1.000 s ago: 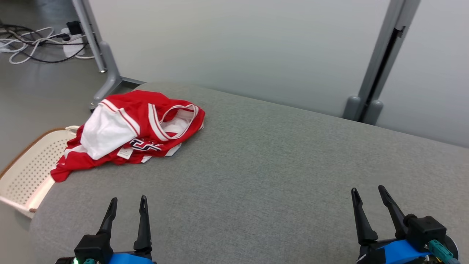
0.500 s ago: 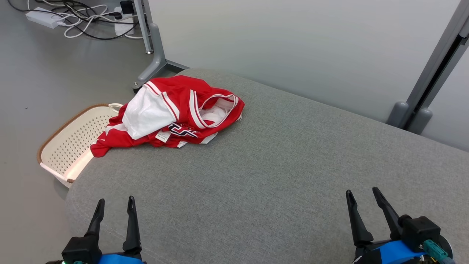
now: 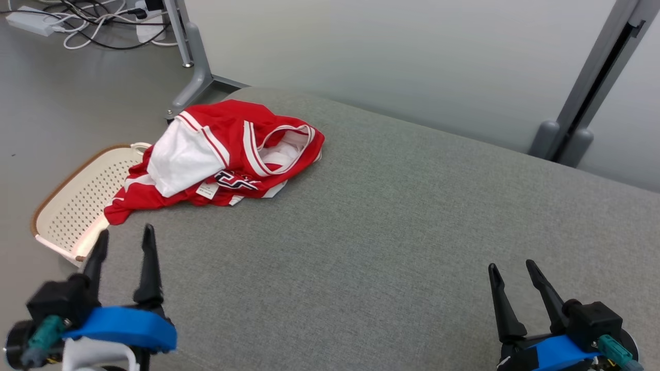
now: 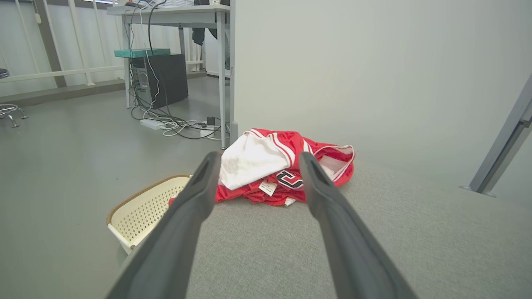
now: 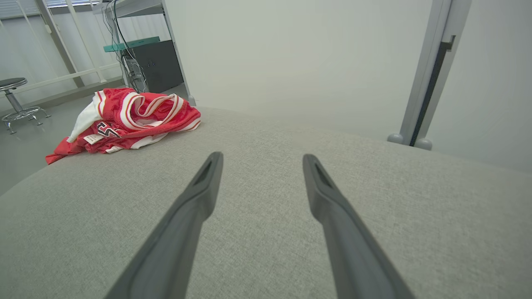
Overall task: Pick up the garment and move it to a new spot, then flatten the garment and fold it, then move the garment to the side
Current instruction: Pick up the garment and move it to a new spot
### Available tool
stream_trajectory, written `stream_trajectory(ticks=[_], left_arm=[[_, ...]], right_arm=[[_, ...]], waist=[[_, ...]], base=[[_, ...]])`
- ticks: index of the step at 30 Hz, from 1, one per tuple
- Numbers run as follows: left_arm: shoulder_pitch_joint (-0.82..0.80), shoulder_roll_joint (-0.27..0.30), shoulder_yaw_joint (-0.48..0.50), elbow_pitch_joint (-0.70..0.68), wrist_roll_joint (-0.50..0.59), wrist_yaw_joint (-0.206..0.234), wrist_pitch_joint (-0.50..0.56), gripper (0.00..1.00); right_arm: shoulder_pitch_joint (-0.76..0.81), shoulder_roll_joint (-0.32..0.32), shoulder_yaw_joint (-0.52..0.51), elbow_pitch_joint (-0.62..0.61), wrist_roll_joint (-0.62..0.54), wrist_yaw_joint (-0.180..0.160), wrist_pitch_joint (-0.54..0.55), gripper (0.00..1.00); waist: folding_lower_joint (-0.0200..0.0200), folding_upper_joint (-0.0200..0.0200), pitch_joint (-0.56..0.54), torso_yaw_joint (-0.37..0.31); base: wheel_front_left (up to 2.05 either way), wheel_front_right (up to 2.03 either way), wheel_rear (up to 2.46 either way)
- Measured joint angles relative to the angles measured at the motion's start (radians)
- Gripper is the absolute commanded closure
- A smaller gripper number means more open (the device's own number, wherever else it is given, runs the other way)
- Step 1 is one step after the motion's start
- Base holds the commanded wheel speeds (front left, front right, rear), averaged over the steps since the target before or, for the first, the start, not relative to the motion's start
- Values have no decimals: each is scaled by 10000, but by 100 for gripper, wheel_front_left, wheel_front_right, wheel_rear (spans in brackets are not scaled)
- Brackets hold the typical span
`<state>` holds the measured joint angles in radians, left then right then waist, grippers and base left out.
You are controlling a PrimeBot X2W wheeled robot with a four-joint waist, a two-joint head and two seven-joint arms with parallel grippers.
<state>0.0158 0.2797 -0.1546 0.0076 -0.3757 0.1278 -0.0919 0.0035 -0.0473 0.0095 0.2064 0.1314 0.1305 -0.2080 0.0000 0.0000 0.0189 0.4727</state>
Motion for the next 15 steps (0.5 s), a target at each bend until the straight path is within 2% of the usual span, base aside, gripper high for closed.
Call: stream_trajectory(ticks=[4,7,9,15], left_arm=[[-894,585,529,-788,-523,2,1375,0],[-1900,1032,951,-838,-1083,-86,2376,0],[-2570,1342,1122,-585,-1488,-314,3028,0],[-4459,1726,1795,794,-2667,-270,4525,0]], right_arm=[[-140,0,-42,-109,-92,0,12,0],[-283,0,-84,-242,-217,0,46,0],[-421,-2,-123,-357,-313,0,88,0],[-773,4,73,-803,-606,0,336,0]], waist=[[0,0,377,-327],[0,0,770,-612],[2,0,1077,-820],[2,1,2058,-1581]], base=[[0,0,0],[0,0,0],[0,0,0],[0,0,0]])
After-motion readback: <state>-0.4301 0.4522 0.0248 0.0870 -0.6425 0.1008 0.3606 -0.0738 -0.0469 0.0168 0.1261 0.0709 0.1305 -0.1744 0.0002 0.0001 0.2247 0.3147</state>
